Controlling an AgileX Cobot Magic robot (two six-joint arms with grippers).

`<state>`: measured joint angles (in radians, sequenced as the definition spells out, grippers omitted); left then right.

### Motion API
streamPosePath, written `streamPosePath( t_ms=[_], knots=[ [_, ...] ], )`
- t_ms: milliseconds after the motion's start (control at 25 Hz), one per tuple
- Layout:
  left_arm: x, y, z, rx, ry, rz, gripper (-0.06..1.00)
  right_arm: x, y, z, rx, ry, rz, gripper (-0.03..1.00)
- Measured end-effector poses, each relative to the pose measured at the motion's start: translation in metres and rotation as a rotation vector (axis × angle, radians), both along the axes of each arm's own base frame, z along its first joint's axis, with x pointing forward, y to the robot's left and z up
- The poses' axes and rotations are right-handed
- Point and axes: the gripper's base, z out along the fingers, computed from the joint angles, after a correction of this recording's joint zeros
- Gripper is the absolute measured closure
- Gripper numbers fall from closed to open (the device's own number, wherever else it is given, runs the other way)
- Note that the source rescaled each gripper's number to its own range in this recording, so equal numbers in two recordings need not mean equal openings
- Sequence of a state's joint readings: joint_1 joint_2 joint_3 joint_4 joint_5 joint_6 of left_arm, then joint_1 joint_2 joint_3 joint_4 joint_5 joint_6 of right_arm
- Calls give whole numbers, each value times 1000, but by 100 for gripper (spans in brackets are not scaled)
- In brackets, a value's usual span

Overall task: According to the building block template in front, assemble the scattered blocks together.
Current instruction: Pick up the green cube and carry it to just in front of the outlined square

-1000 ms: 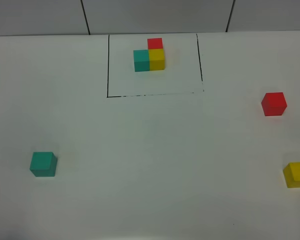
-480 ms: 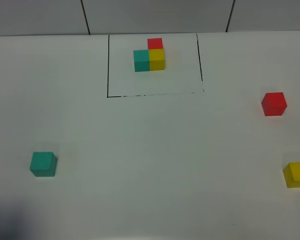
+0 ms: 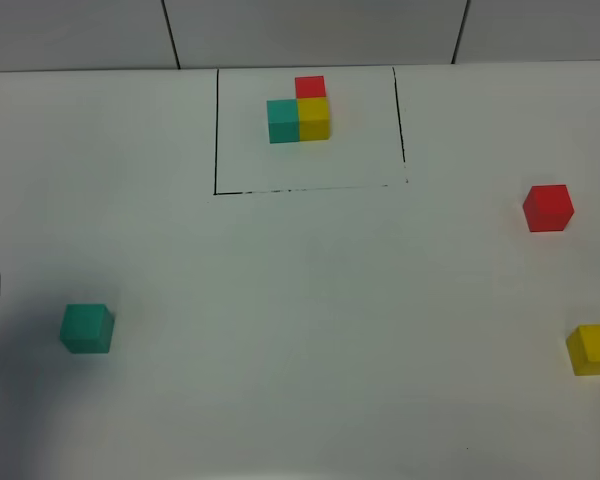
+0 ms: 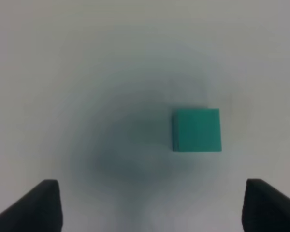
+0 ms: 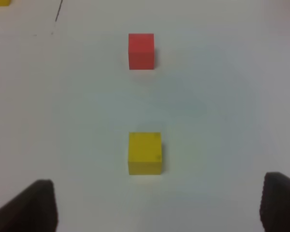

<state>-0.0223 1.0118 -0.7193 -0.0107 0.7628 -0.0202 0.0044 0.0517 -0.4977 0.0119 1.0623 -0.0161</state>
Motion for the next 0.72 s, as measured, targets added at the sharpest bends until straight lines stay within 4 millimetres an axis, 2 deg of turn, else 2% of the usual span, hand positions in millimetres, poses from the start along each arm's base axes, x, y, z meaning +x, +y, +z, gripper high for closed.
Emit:
streamPosePath(
  t_ms=[320,560,720],
  knots=[
    [43,-9,-35,-58,198,3,15,0,0,0,0,0,0,24],
    [53,-34,-58,-49,301,-74,15,0,0,0,0,0,0,24],
    [55,-49,-64,-51,312,-72,15,0,0,0,0,0,0,24]
  ],
)
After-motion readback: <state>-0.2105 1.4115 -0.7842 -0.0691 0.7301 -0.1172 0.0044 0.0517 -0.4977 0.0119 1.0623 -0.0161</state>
